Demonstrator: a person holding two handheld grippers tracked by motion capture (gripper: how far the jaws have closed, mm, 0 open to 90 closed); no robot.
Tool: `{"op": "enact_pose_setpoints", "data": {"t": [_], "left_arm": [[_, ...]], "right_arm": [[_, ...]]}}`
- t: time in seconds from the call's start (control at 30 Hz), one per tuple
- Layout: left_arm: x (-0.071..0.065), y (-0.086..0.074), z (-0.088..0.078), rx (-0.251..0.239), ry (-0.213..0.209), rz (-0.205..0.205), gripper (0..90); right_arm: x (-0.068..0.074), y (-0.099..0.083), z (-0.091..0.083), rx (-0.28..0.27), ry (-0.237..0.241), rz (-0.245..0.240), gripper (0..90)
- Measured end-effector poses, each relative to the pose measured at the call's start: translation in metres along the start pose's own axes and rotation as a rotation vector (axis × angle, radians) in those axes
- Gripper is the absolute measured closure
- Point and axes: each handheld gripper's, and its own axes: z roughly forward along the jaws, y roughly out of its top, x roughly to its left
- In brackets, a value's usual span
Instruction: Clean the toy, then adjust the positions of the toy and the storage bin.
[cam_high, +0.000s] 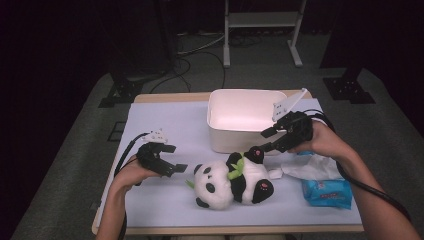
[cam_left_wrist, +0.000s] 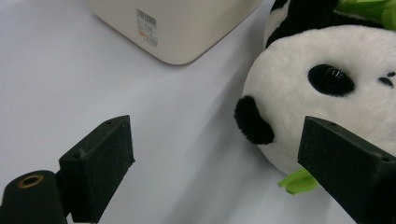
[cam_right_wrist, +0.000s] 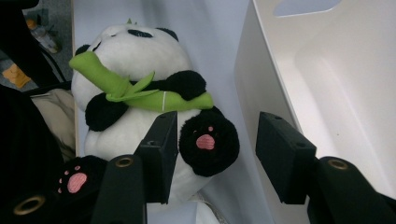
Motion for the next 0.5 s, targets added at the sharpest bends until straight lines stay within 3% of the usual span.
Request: {"op": "enact_pose_setpoints", "data": {"t": [0.5], "left_arm": [[0.0021,-0.0025,-0.0046,-0.013,0.008,-0.01,9.5]], "right_arm": [[0.0095,-0.0044,0.0088,0.0,0.02,0.008,44.6]]}}
